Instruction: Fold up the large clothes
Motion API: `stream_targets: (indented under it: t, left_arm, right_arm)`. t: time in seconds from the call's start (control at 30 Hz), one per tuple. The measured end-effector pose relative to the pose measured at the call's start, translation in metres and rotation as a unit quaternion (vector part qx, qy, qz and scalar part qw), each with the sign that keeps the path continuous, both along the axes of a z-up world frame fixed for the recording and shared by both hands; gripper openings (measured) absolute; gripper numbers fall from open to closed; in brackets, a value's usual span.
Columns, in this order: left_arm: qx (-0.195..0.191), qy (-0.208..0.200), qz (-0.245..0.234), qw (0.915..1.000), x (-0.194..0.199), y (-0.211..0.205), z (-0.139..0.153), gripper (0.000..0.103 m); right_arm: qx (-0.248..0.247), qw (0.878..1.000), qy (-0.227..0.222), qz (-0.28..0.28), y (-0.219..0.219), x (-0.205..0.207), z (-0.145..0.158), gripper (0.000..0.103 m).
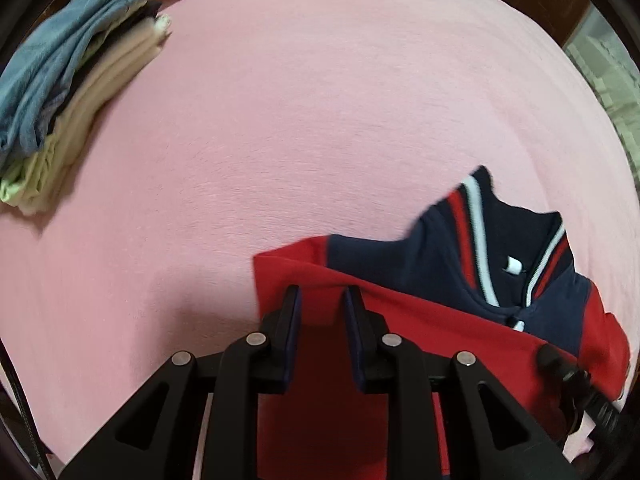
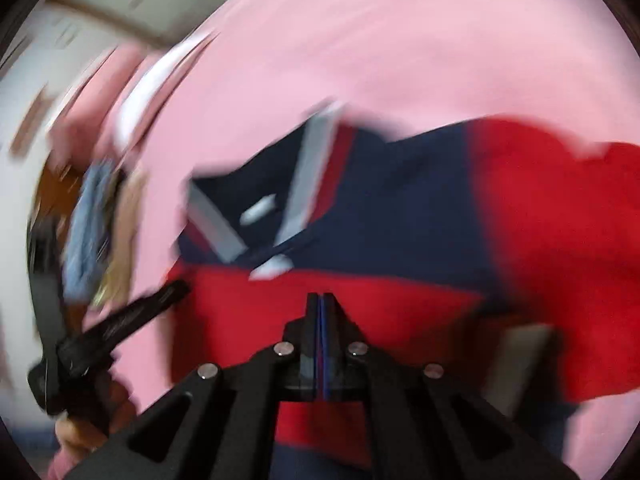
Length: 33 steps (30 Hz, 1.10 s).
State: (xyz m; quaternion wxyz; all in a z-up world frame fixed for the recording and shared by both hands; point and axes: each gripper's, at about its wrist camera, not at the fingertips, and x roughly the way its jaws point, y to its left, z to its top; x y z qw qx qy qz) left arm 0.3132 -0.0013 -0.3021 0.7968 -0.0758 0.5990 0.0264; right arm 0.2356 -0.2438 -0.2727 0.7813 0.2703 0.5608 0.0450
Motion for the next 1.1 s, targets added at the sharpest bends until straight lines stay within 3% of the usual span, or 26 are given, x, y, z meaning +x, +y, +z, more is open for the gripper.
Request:
stream_targets:
  t: [0.13,0.23,0.33,0.37,0.4,0.5,0.73,0.77,0.83,0.87,0.9,1.0,1.1]
  left_arm:
    - [0.0,-0.006,-0.005,1.0,0.002,0.002,-0.008,0.022]
    - [-0.018,-0.007,0.016,0.9997,0.003,0.009,-0.007,0.022]
    - [-0.017,0.017,0.046,0.9986,-0.006,0.013,0.001,0.034]
    - [-0.01,0.02,0.045,0.9987,-0.008,0.013,0.006,0.046]
    - [-0.008,0.017,0.043,0.9989,-0.018,0.009,0.012,0.054]
    - [-0.001,0.003,0.029,0.9996,-0.029,0.008,0.028,0.065]
    - [0.018,0.015,-0.038,0.999,-0.087,-0.003,0.063,0.067]
    - [0.016,0.017,-0.044,0.9988,-0.101,-0.005,0.073,0.067]
    - [0.01,0.019,-0.054,0.9983,-0.11,-0.003,0.08,0.068]
    - [0.008,0.021,-0.059,0.998,-0.116,-0.002,0.081,0.069]
    - [0.009,0.023,-0.063,0.9977,-0.131,0.012,0.09,0.07]
    - [0.025,0.031,-0.068,0.9969,-0.151,0.015,0.094,0.079]
    - [0.048,0.03,-0.062,0.9965,-0.153,0.013,0.095,0.08]
  right_arm:
    - [-0.04,0.998,-0.009,-0.049,-0.044,-0.014,0.005,0.0]
    - [-0.154,0.986,-0.005,-0.063,-0.055,-0.02,0.017,0.0]
    - [-0.136,0.987,-0.01,-0.084,-0.058,-0.031,0.026,0.0]
    - [-0.134,0.987,-0.012,-0.093,-0.058,-0.036,0.031,0.0]
    - [-0.135,0.986,-0.016,-0.098,-0.057,-0.041,0.039,0.0]
    - [-0.127,0.985,-0.033,-0.116,-0.044,-0.063,0.059,0.003]
    - [-0.114,0.985,-0.034,-0.122,-0.011,-0.109,0.076,0.005]
    - [-0.115,0.985,-0.034,-0.121,-0.008,-0.113,0.079,0.011]
    - [-0.12,0.985,-0.043,-0.117,0.0,-0.124,0.082,0.039]
    - [-0.124,0.984,-0.051,-0.119,0.007,-0.124,0.086,0.06]
    - [-0.129,0.982,-0.061,-0.125,0.007,-0.125,0.089,0.068]
    - [-0.131,0.979,-0.078,-0.138,0.008,-0.135,0.097,0.069]
    - [-0.118,0.978,-0.083,-0.151,0.006,-0.146,0.104,0.069]
